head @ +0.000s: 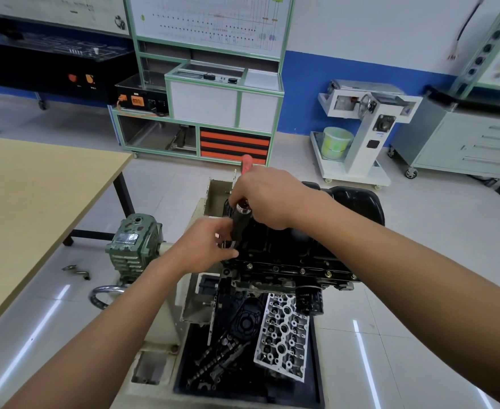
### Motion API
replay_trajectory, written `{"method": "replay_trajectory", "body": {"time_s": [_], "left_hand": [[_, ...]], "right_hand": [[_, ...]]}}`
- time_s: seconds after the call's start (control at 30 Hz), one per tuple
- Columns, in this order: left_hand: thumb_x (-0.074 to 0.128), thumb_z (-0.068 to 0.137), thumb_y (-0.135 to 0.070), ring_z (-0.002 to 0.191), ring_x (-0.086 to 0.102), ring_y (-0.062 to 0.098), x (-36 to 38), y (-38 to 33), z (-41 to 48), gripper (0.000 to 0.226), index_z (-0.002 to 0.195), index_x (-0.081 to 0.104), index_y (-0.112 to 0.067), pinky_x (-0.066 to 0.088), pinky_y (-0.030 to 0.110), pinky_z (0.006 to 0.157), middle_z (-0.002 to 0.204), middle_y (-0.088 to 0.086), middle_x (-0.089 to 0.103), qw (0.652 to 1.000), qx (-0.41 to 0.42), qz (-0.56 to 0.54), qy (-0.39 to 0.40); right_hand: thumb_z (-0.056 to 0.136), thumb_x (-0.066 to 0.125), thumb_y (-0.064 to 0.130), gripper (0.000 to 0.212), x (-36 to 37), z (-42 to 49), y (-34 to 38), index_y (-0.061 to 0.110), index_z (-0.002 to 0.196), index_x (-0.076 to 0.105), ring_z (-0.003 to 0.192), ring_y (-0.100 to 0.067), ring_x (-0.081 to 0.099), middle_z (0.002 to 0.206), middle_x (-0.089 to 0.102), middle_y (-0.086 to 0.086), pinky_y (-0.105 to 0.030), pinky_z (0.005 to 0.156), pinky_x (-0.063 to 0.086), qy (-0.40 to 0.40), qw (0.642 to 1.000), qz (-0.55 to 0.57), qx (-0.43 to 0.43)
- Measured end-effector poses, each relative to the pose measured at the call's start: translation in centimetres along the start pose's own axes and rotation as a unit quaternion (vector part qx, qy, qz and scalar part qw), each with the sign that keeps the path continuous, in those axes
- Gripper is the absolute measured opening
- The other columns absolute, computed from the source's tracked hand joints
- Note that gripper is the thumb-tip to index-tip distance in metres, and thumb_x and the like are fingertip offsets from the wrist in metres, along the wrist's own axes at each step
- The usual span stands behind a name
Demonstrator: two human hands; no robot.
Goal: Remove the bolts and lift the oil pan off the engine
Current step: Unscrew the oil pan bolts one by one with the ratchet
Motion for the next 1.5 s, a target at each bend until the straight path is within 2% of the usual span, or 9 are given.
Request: {"method": "replay_trajectory", "body": {"time_s": [0.1, 0.27, 0.57, 0.67, 0.9, 1.0, 1.23, 1.37, 1.5], "left_hand": [[0.077, 0.087, -0.009, 0.082, 0.062, 0.006, 1.7, 3.1, -0.3, 0.019, 0.095, 0.069, -0.023, 0.046, 0.018, 0.073, 0.086, -0.017, 0.062, 0.992, -0.071, 0.098, 0.027], [0.081, 0.087, -0.021, 0.076, 0.065, 0.013, 4.1, 5.6, -0.9, 0.034, 0.12, 0.072, -0.016, 0.055, 0.028, 0.071, 0.083, -0.008, 0.067, 0.988, -0.122, 0.092, 0.001], [0.075, 0.091, -0.026, 0.062, 0.054, 0.008, 5.1, 6.0, -0.6, 0.004, 0.09, 0.071, -0.026, 0.044, 0.027, 0.056, 0.07, -0.01, 0.06, 0.989, -0.121, 0.071, -0.049], [0.07, 0.092, -0.028, 0.061, 0.055, 0.008, 5.5, 5.9, -0.5, 0.019, 0.078, 0.058, -0.033, 0.039, 0.026, 0.052, 0.068, -0.011, 0.059, 0.987, -0.127, 0.087, -0.039], [0.07, 0.096, -0.023, 0.059, 0.055, 0.001, 4.9, 6.2, -1.0, 0.028, 0.073, 0.057, -0.031, 0.038, 0.013, 0.053, 0.063, -0.012, 0.06, 0.991, -0.107, -0.009, -0.078], [0.069, 0.097, -0.014, 0.08, 0.071, 0.01, 3.3, 6.8, -1.4, 0.01, 0.095, 0.074, -0.022, 0.055, 0.022, 0.074, 0.084, -0.007, 0.076, 0.977, -0.134, -0.149, -0.079], [0.063, 0.095, 0.001, 0.084, 0.074, 0.016, -4.5, 10.2, -5.8, 0.024, 0.109, 0.073, -0.016, 0.06, 0.025, 0.074, 0.095, 0.006, 0.078, 0.862, -0.198, -0.39, -0.258], [0.057, 0.099, 0.004, 0.066, 0.063, 0.011, -9.7, 14.7, -10.1, 0.021, 0.109, 0.072, -0.007, 0.054, 0.022, 0.06, 0.08, 0.006, 0.071, 0.77, -0.212, -0.473, -0.371], [0.056, 0.101, 0.0, 0.069, 0.058, 0.012, -14.1, 21.7, -15.1, 0.027, 0.114, 0.074, -0.016, 0.05, 0.025, 0.063, 0.081, 0.001, 0.066, 0.788, -0.274, -0.364, -0.413]], "right_hand": [[0.075, 0.056, -0.008, 0.047, 0.2, 0.0, -0.1, 0.022, 0.107, 0.074, 0.105, -0.03, 0.061, 0.12, 0.065, -0.004, -0.042, 0.079, 0.054, -0.026, 0.999, 0.016, -0.044], [0.075, 0.058, -0.002, 0.042, 0.4, 0.0, -1.2, 0.022, 0.104, 0.076, 0.101, -0.026, 0.058, 0.106, 0.064, 0.003, -0.043, 0.081, 0.052, -0.043, 0.996, 0.077, -0.015], [0.072, 0.058, 0.005, 0.039, 0.6, 0.7, -2.6, 0.031, 0.096, 0.074, 0.097, -0.023, 0.056, 0.1, 0.066, 0.007, -0.037, 0.076, 0.052, -0.065, 0.989, 0.123, 0.053], [0.072, 0.057, 0.005, 0.037, 0.3, 1.2, -2.4, 0.028, 0.095, 0.075, 0.096, -0.021, 0.058, 0.096, 0.067, 0.01, -0.035, 0.077, 0.053, -0.069, 0.987, 0.132, 0.066], [0.072, 0.055, 0.007, 0.028, -1.3, 2.4, -3.6, 0.029, 0.077, 0.071, 0.085, -0.017, 0.064, 0.079, 0.064, 0.017, -0.035, 0.076, 0.058, -0.109, 0.956, 0.24, 0.132], [0.078, 0.057, 0.005, 0.026, -1.6, 3.2, -4.0, 0.027, 0.076, 0.069, 0.079, -0.011, 0.061, 0.076, 0.062, 0.019, -0.024, 0.067, 0.048, -0.123, 0.942, 0.279, 0.138], [0.085, 0.06, 0.0, 0.036, -1.1, 8.6, -1.2, 0.027, 0.063, 0.068, 0.042, 0.0, 0.047, 0.046, 0.057, 0.016, -0.013, 0.042, 0.036, -0.161, 0.866, 0.451, 0.144], [0.081, 0.06, -0.009, 0.042, 1.2, 13.1, 2.7, 0.025, 0.057, 0.069, 0.063, -0.015, 0.056, 0.059, 0.061, 0.006, -0.026, 0.055, 0.051, -0.134, 0.794, 0.569, 0.168], [0.08, 0.062, -0.015, 0.042, 5.5, 17.2, 8.9, 0.023, 0.064, 0.068, 0.072, -0.018, 0.063, 0.074, 0.063, 0.0, -0.028, 0.056, 0.055, -0.076, 0.721, 0.655, 0.212]]}}
Point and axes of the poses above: each hand's wrist, its own z-axis towards the middle knuckle, its own x-axis out of the palm, y = z × x, the point moved 4 cm from there along z, towards the middle knuckle
